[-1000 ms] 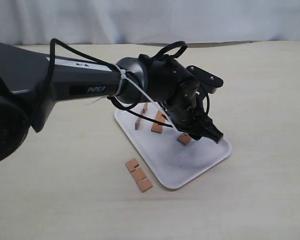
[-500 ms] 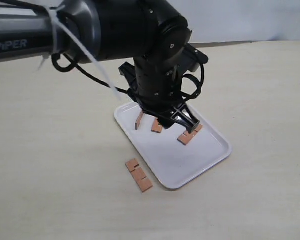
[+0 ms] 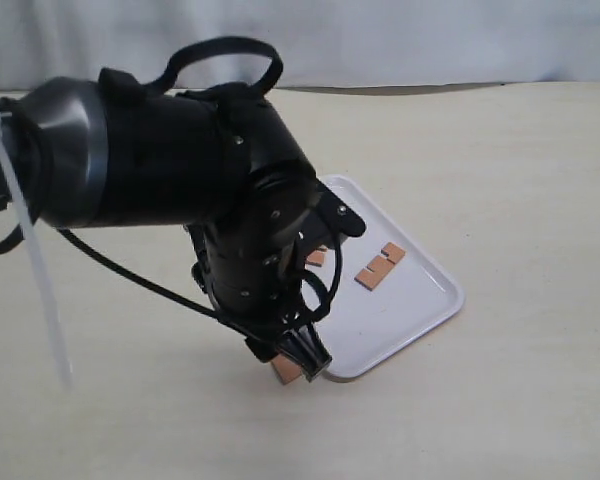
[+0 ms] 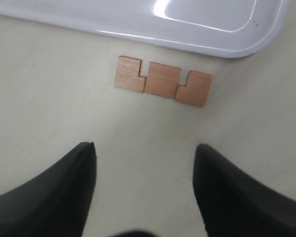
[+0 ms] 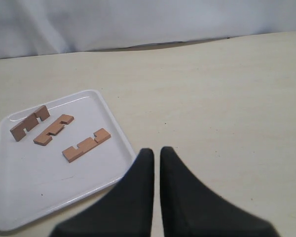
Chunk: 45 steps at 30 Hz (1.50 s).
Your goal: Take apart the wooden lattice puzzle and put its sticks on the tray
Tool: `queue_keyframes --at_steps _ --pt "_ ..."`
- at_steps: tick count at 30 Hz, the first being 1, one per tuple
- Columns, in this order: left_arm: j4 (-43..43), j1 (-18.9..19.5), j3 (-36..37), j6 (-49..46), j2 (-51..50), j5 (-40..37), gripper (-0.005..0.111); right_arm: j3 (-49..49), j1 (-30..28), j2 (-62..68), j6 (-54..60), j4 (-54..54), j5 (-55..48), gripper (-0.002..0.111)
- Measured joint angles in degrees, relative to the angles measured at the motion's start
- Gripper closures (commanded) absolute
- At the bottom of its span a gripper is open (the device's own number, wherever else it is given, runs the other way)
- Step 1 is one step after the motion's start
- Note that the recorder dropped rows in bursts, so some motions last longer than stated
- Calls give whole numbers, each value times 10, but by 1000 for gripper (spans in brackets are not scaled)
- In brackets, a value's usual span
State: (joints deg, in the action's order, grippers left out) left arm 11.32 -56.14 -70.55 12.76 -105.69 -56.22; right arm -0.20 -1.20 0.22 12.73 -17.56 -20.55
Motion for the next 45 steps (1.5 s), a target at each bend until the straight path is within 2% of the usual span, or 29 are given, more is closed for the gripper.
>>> queue_keyframes --at_steps 2,6,9,20,29,34,42,44,45 --pt "0 0 14 2 0 23 43 0 0 0 0 0 0 104" --pt "0 0 23 8 0 68 21 0 0 0 0 0 0 104" --pt "0 0 23 12 0 98 15 0 0 0 0 0 0 104" --pt "14 1 23 15 -60 127 15 0 0 0 0 0 0 104" --pt "15 21 23 17 -88 151 15 0 0 0 0 0 0 104" --pt "-25 21 23 -25 -109 155 15 0 0 0 0 0 0 104" --pt "-31 21 23 -36 -113 169 15 0 0 0 0 0 0 104" --pt "-31 21 23 -38 -113 169 20 0 0 0 0 0 0 104" --pt "-32 21 23 -38 -113 169 29 0 0 0 0 0 0 104"
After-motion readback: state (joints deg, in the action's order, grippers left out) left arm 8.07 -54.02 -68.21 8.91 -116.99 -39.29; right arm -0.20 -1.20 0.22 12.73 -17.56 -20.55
